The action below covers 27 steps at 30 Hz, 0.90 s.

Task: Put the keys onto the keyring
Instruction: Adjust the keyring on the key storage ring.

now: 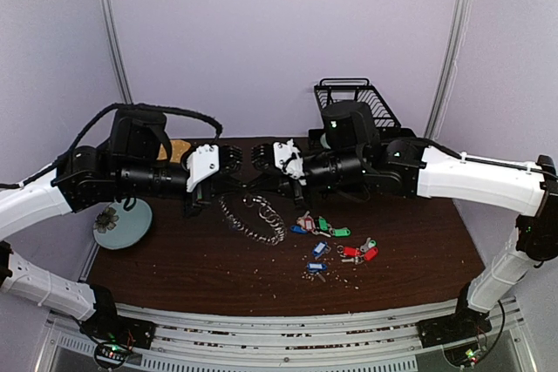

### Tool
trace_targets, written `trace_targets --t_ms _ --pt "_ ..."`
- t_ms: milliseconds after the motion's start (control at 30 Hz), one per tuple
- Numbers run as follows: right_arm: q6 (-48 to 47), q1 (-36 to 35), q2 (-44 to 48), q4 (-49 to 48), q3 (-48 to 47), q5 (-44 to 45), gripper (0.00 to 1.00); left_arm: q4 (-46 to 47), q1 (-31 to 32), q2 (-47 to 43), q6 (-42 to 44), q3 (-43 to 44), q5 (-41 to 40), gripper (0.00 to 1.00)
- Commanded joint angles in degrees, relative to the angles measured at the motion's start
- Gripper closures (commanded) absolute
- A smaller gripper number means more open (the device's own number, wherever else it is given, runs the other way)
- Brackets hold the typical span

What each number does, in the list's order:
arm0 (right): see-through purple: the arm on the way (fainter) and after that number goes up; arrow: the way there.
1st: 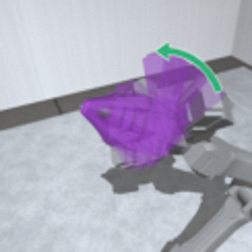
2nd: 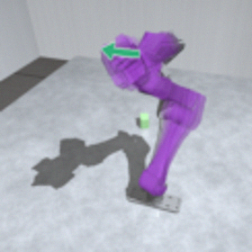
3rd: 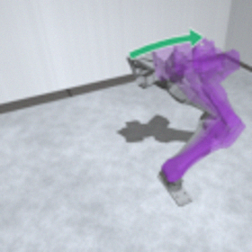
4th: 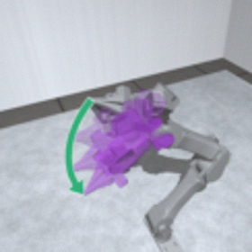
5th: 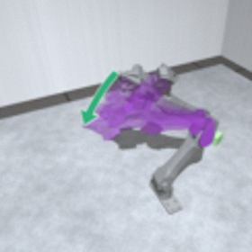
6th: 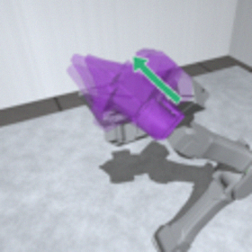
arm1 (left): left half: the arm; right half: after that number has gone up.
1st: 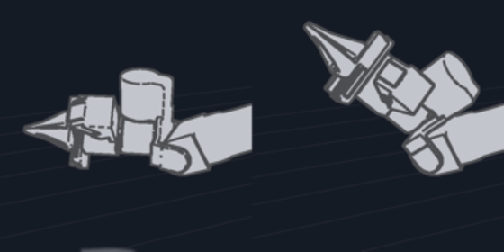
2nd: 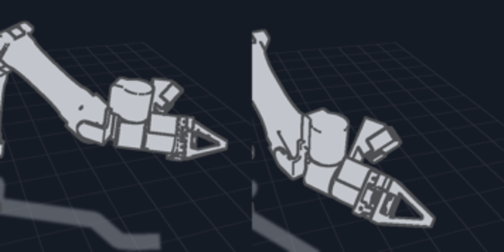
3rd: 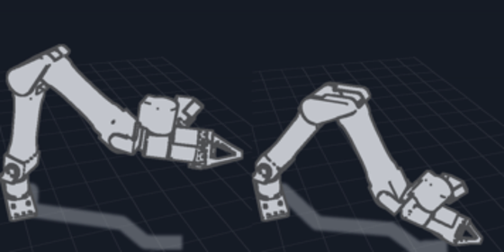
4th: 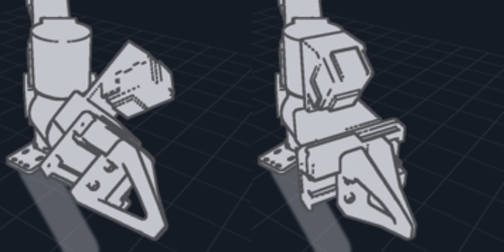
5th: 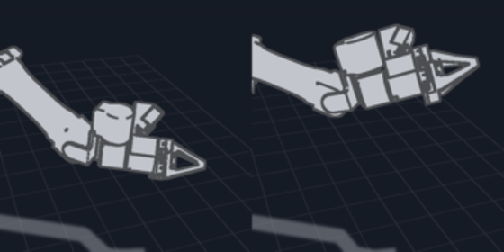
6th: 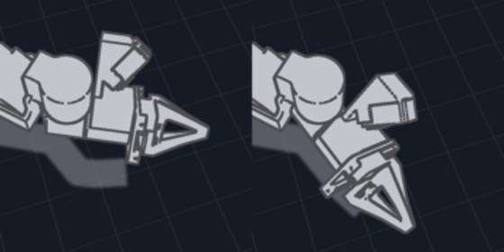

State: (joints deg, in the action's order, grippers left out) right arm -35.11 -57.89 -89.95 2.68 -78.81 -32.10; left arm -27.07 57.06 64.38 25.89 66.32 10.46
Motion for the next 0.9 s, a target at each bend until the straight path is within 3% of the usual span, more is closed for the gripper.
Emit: trace_targets --t_ms 0,33,67,167,300,633,867 --pt "9.0 0.4 1.7 -10.9 2.5 -0.1 1.0 7.4 0.2 -1.7 -1.4 -0.4 0.4 0.84" --pt "13.8 0.8 2.4 -16.7 4.7 -0.8 1.0 9.3 0.2 -2.5 -2.0 -1.3 0.0 0.77" --pt "18.3 1.0 3.1 -22.6 7.3 -1.3 1.0 11.6 0.1 -4.3 -2.6 -3.2 -0.4 0.75" --pt "32.0 0.9 3.9 -36.3 12.9 -2.4 1.0 19.1 -0.4 -8.9 -5.0 -7.7 1.2 0.83" --pt "40.6 -0.2 4.8 -48.0 17.5 1.3 1.0 19.2 -1.4 -10.8 -7.9 -8.8 6.0 0.88" --pt "49.8 -3.1 4.5 -58.4 20.8 3.8 1.0 23.0 -3.2 -9.5 -12.5 -12.6 7.0 0.88" --pt "47.9 -4.5 4.2 -58.3 20.8 5.5 1.0 26.8 -3.3 -7.4 -13.5 -12.5 11.7 0.87"
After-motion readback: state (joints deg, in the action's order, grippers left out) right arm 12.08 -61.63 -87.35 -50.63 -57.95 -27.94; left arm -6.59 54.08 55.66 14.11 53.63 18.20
